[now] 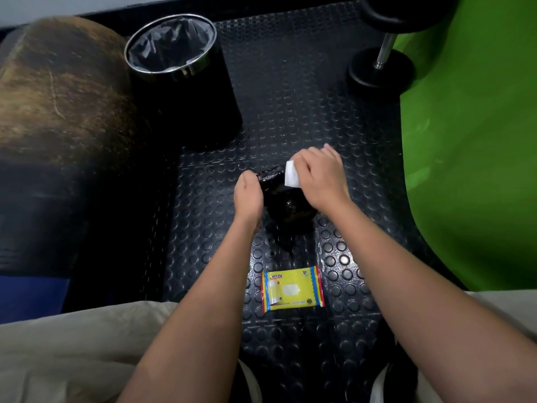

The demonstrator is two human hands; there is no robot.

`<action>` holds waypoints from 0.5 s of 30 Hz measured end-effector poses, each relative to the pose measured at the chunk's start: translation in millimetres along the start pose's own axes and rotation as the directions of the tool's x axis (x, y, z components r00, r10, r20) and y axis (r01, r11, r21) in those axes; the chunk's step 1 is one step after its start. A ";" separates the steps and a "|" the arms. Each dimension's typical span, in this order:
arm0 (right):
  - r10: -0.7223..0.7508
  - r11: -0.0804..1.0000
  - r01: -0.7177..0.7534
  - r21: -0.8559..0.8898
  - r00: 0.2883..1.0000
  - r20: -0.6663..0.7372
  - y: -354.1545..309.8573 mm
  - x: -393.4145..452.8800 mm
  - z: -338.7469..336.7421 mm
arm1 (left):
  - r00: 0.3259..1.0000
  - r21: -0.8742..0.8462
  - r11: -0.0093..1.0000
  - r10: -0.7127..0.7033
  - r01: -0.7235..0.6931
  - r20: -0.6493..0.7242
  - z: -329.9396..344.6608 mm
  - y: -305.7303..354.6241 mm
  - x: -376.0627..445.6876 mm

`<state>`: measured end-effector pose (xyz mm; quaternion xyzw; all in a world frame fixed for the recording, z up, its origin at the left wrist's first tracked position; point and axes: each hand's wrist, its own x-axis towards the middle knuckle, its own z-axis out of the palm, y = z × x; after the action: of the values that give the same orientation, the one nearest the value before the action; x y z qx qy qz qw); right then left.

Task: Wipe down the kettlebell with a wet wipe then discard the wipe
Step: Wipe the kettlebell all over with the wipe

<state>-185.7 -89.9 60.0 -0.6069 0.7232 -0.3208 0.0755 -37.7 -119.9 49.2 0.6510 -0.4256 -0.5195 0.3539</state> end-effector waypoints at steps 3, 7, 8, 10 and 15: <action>0.117 0.983 -0.116 0.142 0.993 0.001 2.1 -1.8 -1.9 | 1.000 0.023 1.000 0.001 -0.001 0.006 -0.3 2.0 0.1; 0.490 0.727 -0.484 0.487 0.863 0.124 5.9 -5.5 -9.3 | 1.000 0.045 0.999 0.002 -0.003 0.006 -1.5 1.7 2.5; 0.554 0.631 -0.551 0.546 0.813 0.180 6.8 -5.5 -9.2 | 1.000 0.049 0.999 0.002 -0.002 0.009 -1.9 1.5 3.9; 0.635 0.442 -0.641 0.628 0.717 0.286 7.7 -5.1 -9.6 | 1.000 0.046 0.999 -0.006 0.005 0.014 -2.2 1.6 6.9; 0.647 0.160 -0.727 0.668 0.588 0.485 18.4 -13.0 -7.8 | 1.000 0.050 0.999 -0.018 0.017 0.021 -2.0 2.5 11.5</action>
<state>-201.5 -73.9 52.3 -0.1134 0.6718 -0.5198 0.5154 -35.1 -131.4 47.6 0.6577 -0.4362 -0.5189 0.3285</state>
